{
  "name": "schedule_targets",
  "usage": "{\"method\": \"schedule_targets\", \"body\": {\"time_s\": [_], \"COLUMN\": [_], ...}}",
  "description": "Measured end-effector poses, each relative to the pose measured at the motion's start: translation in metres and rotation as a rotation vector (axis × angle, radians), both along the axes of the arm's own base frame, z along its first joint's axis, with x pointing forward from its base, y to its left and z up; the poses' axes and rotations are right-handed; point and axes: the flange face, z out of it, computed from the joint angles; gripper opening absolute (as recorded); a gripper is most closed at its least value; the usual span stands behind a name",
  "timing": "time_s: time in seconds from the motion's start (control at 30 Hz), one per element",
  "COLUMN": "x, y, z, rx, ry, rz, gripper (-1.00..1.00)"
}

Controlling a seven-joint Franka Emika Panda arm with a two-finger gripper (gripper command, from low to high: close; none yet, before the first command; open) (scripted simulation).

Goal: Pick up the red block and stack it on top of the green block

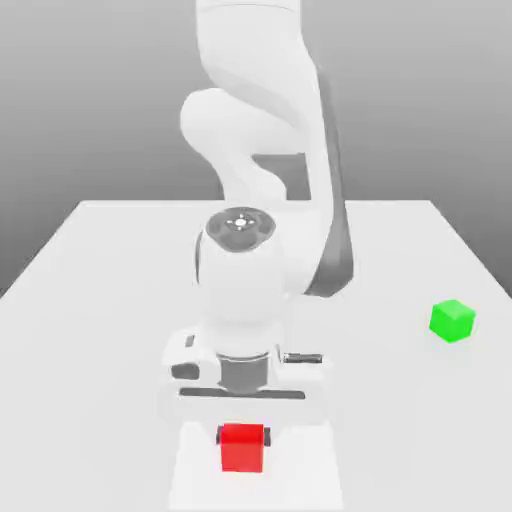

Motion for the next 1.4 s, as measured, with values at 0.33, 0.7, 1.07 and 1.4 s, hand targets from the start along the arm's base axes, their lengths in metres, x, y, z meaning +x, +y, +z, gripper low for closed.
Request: {"method": "schedule_targets", "body": {"time_s": [0.33, 0.7, 1.07, 1.4], "x": [-0.005, -0.101, -0.257, -0.283], "y": [0.044, 0.245, 0.348, 0.357], "z": [0.065, 0.085, 0.098, 0.039], "rx": [0.006, 0.019, 0.005, -0.002], "ry": [0.0, 0.003, 0.002, -0.001], "rz": [0.103, 0.657, 1.157, 1.234], "gripper": [-1.0, -1.0, -1.0, 1.0]}}
